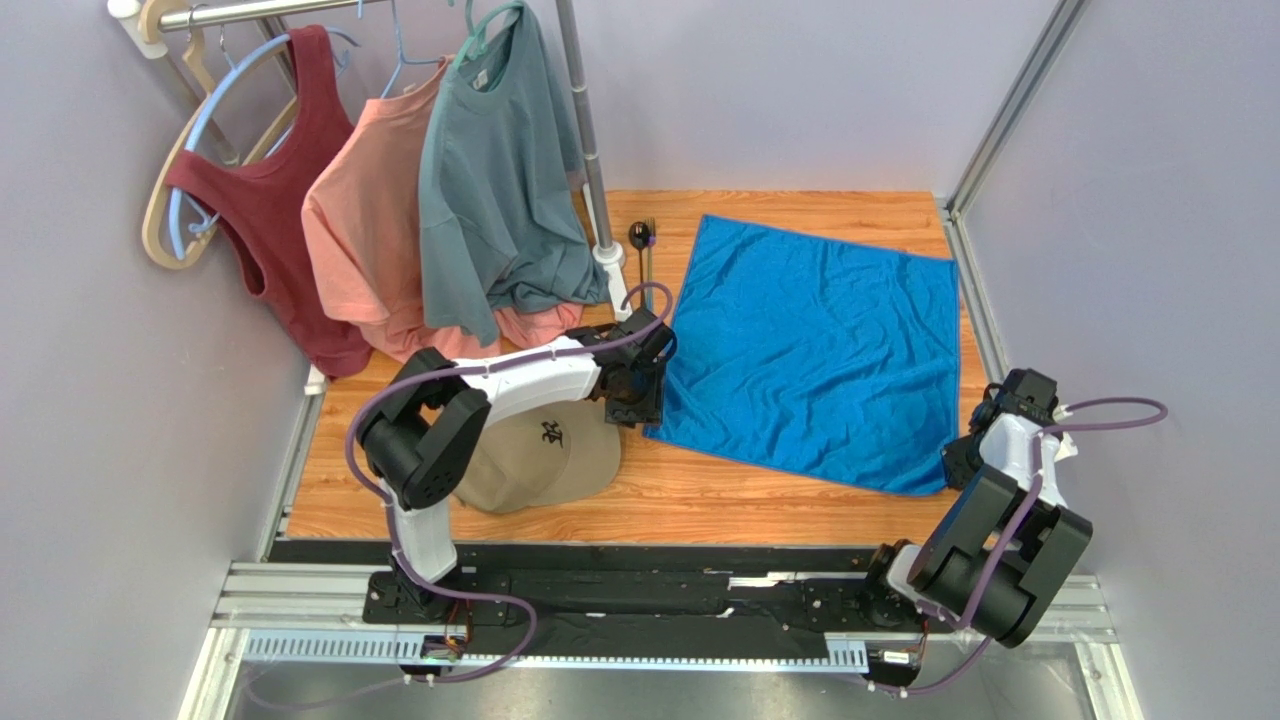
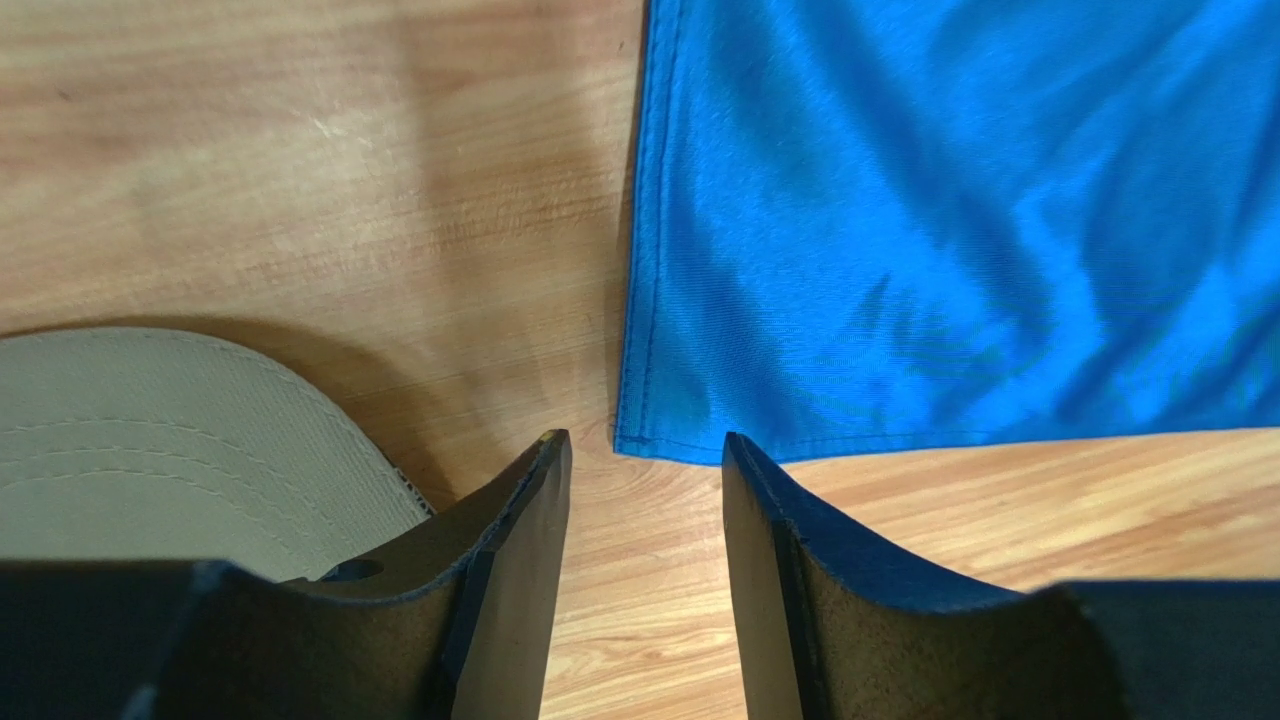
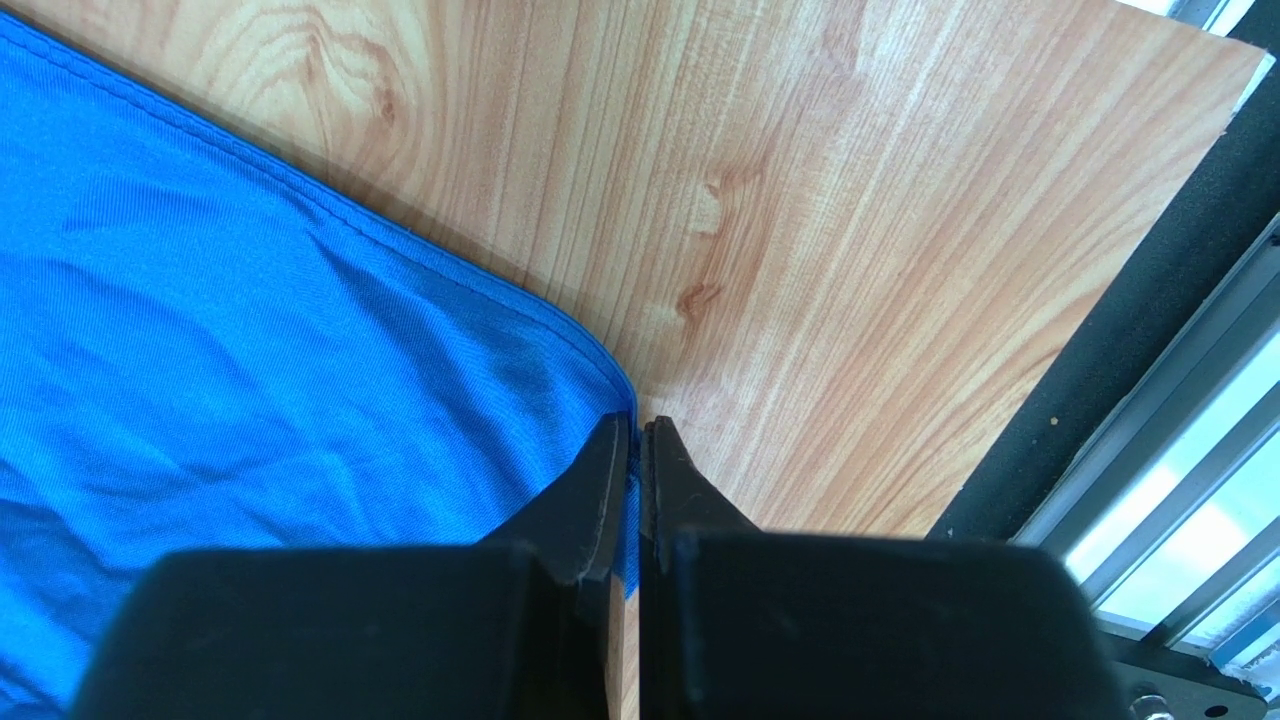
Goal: Fold the napkin into a case and place the utensils inside
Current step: Pick up the flattened napkin from the center of the board.
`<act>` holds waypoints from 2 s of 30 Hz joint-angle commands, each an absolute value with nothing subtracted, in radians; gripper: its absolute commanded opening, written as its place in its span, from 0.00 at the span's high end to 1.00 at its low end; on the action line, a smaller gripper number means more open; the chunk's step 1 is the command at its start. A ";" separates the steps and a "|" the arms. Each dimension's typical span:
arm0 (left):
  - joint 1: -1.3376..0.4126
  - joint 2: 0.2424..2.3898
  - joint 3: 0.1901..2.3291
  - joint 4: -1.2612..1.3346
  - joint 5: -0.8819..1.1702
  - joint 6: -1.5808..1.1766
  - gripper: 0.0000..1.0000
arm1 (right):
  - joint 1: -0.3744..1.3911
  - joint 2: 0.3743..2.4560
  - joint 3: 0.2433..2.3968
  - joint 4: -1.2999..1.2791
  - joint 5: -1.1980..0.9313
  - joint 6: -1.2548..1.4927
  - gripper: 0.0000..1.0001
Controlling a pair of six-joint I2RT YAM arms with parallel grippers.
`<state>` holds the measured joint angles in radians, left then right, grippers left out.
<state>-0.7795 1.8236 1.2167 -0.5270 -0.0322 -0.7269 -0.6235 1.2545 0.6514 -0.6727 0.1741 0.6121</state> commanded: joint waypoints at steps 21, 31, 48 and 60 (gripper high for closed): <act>-0.815 1.924 1.241 -0.470 -0.094 -0.785 0.87 | -0.580 1.189 0.664 -0.706 0.212 0.634 1.00; -0.816 1.675 1.094 -0.368 -0.089 -0.721 1.00 | -0.580 1.074 0.735 -0.805 0.204 0.633 1.00; -0.816 1.335 1.038 -0.422 0.055 -0.724 1.00 | -0.580 0.601 0.888 -1.088 0.268 0.657 1.00; -0.822 1.278 1.091 -0.497 0.081 -0.695 1.00 | -0.580 0.588 0.905 -1.183 0.308 0.678 1.00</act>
